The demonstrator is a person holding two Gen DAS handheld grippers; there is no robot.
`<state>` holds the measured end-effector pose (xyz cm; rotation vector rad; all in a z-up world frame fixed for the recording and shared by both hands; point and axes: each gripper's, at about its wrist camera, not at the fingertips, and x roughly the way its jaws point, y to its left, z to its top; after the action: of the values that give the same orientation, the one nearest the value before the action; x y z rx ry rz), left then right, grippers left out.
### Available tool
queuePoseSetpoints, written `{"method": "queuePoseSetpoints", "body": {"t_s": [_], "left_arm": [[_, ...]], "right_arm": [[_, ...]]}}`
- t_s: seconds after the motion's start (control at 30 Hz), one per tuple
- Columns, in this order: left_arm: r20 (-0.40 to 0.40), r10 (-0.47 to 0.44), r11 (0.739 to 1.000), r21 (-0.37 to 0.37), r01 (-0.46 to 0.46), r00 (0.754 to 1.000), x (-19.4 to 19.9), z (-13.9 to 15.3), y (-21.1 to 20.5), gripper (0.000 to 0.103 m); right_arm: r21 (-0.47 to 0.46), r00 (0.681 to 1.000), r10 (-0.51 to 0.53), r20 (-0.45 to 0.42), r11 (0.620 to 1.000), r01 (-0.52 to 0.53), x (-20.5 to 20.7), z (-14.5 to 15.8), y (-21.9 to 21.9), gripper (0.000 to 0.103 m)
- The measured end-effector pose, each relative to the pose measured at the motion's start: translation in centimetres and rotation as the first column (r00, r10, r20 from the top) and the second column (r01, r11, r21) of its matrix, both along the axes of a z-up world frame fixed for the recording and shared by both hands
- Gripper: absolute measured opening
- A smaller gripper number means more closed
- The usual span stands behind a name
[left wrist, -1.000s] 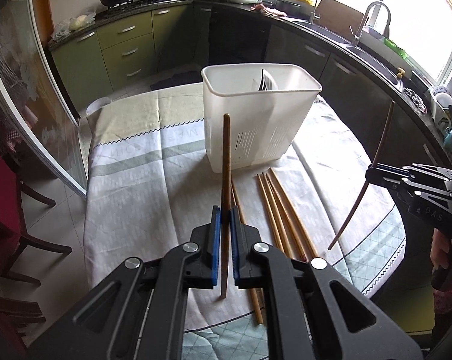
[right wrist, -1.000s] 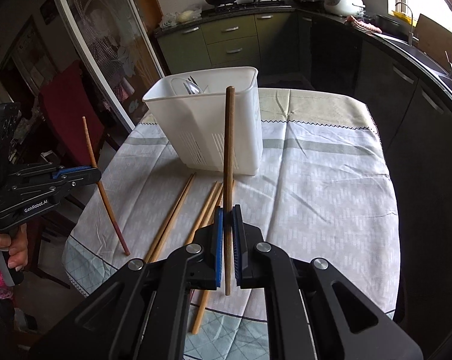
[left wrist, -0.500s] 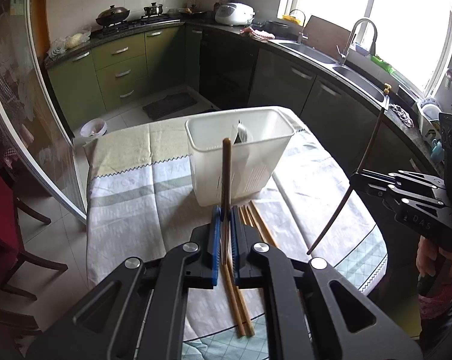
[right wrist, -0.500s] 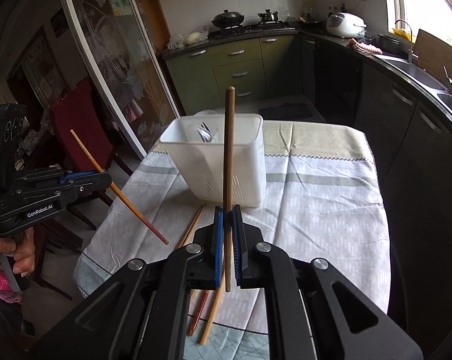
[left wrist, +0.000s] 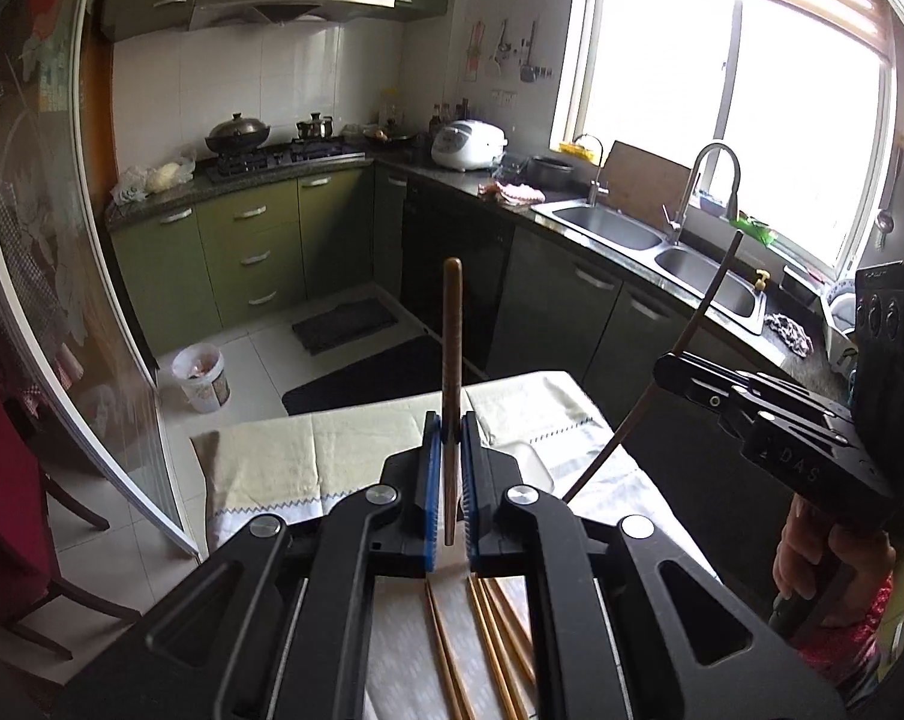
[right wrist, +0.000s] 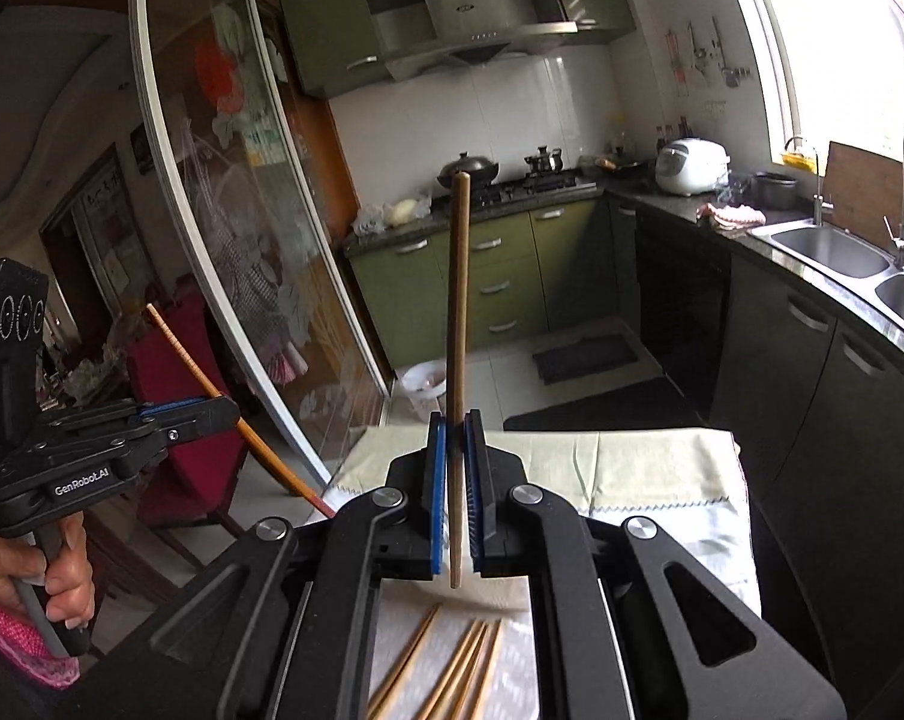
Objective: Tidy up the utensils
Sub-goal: 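Lift both chopsticks upright and drop them into the white holder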
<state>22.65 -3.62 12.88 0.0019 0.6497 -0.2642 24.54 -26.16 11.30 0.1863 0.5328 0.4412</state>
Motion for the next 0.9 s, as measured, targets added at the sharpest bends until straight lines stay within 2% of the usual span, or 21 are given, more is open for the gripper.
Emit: {"method": "queuePoseSetpoints", "body": {"t_s": [0.1, 0.17, 0.37, 0.57, 0.67, 0.77, 0.83, 0.9], "left_arm": [[0.045, 0.018, 1.000, 0.010, -0.018, 0.999, 1.2, 0.8, -0.4, 0.007], [0.043, 0.031, 0.999, 0.023, -0.032, 0.999, 2.4, 0.1, -0.6, 0.007], [-0.058, 0.044, 0.998, 0.048, -0.041, 0.997, 5.4, -5.3, -1.1, 0.007], [-0.146, 0.040, 0.997, 0.069, -0.030, 0.989, 6.3, -10.0, -1.2, 0.007], [-0.166, 0.042, 0.998, 0.061, -0.032, 0.985, 6.4, -11.0, -0.8, 0.011], [-0.163, 0.047, 0.998, 0.050, -0.039, 0.985, 5.9, -10.8, -0.1, 0.015], [-0.158, 0.045, 0.998, 0.040, -0.039, 0.986, 5.1, -10.5, 0.3, 0.029], [-0.155, 0.042, 0.999, 0.036, -0.037, 0.987, 4.2, -10.3, 0.7, 0.035]], "right_arm": [[-0.022, 0.999, -0.040, 0.037, 0.999, 0.040, 1.8, 0.2, 0.7, 0.007], [-0.040, 0.999, -0.048, 0.025, 0.998, 0.049, 3.4, -0.8, 1.4, 0.007], [-0.127, 0.997, -0.022, -0.072, 0.992, 0.013, 6.8, -6.0, 4.4, 0.007], [-0.158, 0.992, -0.012, -0.126, 0.987, -0.008, 6.9, -9.4, 5.4, 0.010], [-0.165, 0.993, -0.021, -0.114, 0.986, 0.001, 6.3, -9.6, 5.1, 0.011], [-0.138, 0.995, -0.021, -0.097, 0.990, 0.008, 4.9, -9.0, 4.1, 0.012], [-0.132, 0.996, -0.021, -0.085, 0.991, 0.009, 3.4, -8.6, 3.2, 0.018], [-0.131, 0.996, -0.018, -0.089, 0.991, 0.006, 1.8, -8.6, 2.2, 0.019]]}}
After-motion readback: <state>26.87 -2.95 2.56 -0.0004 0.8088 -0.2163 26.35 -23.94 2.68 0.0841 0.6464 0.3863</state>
